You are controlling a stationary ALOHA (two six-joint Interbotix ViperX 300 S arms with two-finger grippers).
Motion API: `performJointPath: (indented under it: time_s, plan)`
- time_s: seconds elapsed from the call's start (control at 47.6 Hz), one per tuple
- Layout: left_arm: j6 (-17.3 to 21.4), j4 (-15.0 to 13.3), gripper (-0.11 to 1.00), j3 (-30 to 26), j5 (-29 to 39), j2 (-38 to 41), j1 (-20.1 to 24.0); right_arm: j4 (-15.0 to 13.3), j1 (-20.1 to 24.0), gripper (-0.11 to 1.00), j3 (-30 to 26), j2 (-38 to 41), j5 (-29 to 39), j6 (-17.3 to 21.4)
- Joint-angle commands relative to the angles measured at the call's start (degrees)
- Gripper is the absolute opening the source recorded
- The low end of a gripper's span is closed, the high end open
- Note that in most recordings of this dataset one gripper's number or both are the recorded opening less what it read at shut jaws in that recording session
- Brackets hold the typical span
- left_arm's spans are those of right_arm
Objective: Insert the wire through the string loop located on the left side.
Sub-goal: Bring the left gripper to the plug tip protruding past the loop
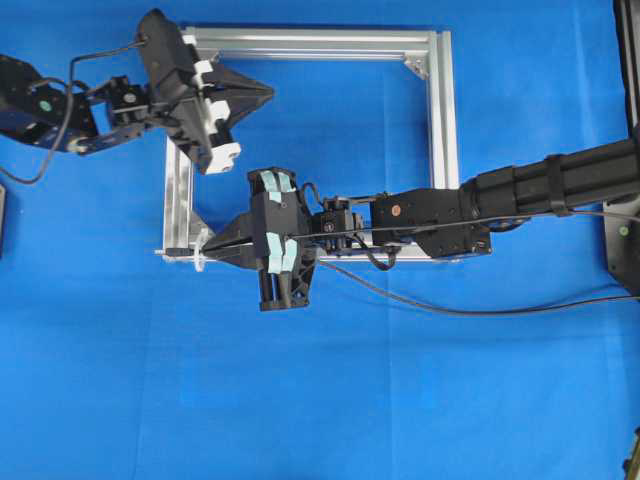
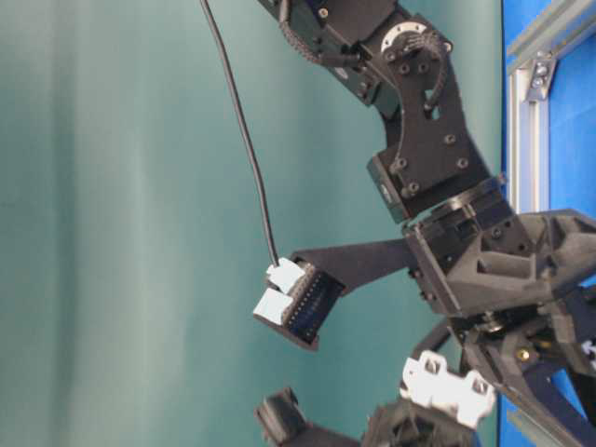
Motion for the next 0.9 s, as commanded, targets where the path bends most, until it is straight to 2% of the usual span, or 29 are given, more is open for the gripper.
performJointPath:
  time_s: [0.0,0.252,0.462,0.651,0.882]
  plan:
    - [0.00,0.09,0.00,1.76,-0.97,-3.08,0.18,0.09,-0.18,0.00,-1.05,-1.14,-0.18,0.00]
    - [-0.09,0.09,0.00,11.78,-5.19,-9.05,0.79,0.09,-0.26,0.00,-0.88,-1.14,-0.18,0.00]
    - [-0.09,0.09,0.00,18.02,-5.62,-13.80,1.58,0.09,-0.26,0.00,-0.79,-1.14,-0.18,0.00]
    - [-0.09,0.09,0.00,20.92,-5.62,-15.56,2.64,0.09,-0.35,0.00,-0.79,-1.14,-0.18,0.00]
    - [-0.88,0.09,0.00,20.74,-5.62,-15.73,2.11,0.09,-0.35,0.00,-0.79,-1.14,-0.18,0.00]
